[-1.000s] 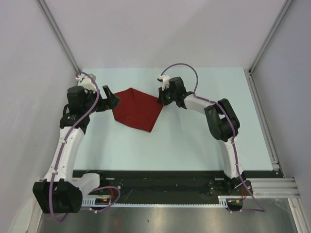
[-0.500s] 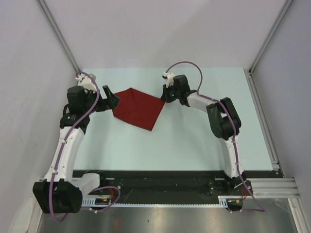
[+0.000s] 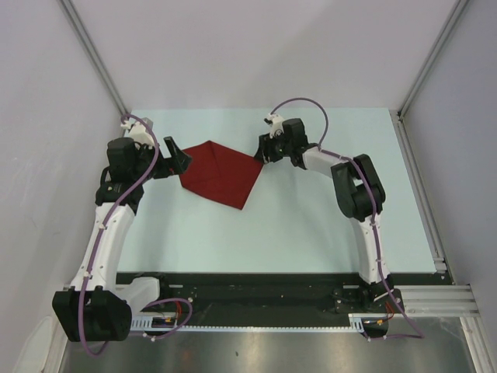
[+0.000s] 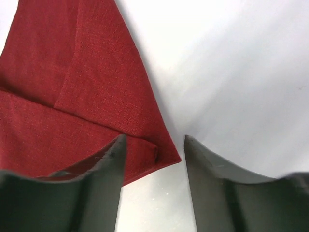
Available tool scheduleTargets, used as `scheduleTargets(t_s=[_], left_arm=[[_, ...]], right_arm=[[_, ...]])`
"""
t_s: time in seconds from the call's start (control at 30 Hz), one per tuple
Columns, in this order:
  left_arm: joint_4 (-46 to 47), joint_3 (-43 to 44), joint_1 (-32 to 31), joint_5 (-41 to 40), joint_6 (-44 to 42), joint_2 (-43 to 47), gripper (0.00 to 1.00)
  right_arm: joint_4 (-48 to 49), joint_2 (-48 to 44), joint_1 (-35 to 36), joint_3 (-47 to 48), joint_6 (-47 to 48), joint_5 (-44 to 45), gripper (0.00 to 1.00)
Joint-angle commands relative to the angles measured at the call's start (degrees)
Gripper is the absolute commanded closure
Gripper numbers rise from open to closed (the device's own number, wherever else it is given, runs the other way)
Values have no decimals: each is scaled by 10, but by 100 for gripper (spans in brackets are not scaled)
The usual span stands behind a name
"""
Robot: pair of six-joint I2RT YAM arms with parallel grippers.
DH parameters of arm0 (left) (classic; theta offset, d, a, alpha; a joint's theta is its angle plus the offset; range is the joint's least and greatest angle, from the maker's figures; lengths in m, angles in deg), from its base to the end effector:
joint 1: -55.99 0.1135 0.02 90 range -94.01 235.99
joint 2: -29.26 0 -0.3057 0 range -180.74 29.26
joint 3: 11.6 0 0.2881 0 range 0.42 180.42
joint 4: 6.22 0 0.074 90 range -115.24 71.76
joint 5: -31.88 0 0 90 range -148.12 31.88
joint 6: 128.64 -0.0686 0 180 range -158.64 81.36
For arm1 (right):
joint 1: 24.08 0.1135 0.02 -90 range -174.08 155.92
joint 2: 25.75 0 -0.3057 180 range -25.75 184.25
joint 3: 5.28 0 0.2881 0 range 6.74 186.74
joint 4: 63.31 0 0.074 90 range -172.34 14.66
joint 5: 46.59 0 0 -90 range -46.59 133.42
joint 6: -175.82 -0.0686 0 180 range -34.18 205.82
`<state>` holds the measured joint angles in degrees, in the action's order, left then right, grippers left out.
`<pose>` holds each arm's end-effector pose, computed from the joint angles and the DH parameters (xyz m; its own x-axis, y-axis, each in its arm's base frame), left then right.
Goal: Fold the napkin, place the utensils inside, and roll it up
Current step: Fold the napkin
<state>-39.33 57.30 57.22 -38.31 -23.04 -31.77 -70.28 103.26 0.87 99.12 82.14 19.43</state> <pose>0.2831 -0.0172 0.3613 -0.4876 -0.2635 -0.8323 0.1611 0.9098 -0.3824 0.5239 0.2745 0.1595 -0.5187 -0.1767 -0.8365 -0.6674 0.6951 0.2671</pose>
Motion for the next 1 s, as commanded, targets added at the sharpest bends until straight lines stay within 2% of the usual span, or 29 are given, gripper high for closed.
scheduleTargets(t_s=[0.0,0.4,0.8,0.97], left_arm=[[19,0,1,10,7,0,0],[19,0,1,9,7,-1,0],[19,-1,0,9,7,-2,0],[19,-1,0,9,7,-2,0]], right_arm=[[36,-5,-12,10,-12,-27,41],[34,35,-47,19,-63,-145,38],[49,63,-51,29,-94,-164,42],[51,71,-50,36,-103,-166,47]])
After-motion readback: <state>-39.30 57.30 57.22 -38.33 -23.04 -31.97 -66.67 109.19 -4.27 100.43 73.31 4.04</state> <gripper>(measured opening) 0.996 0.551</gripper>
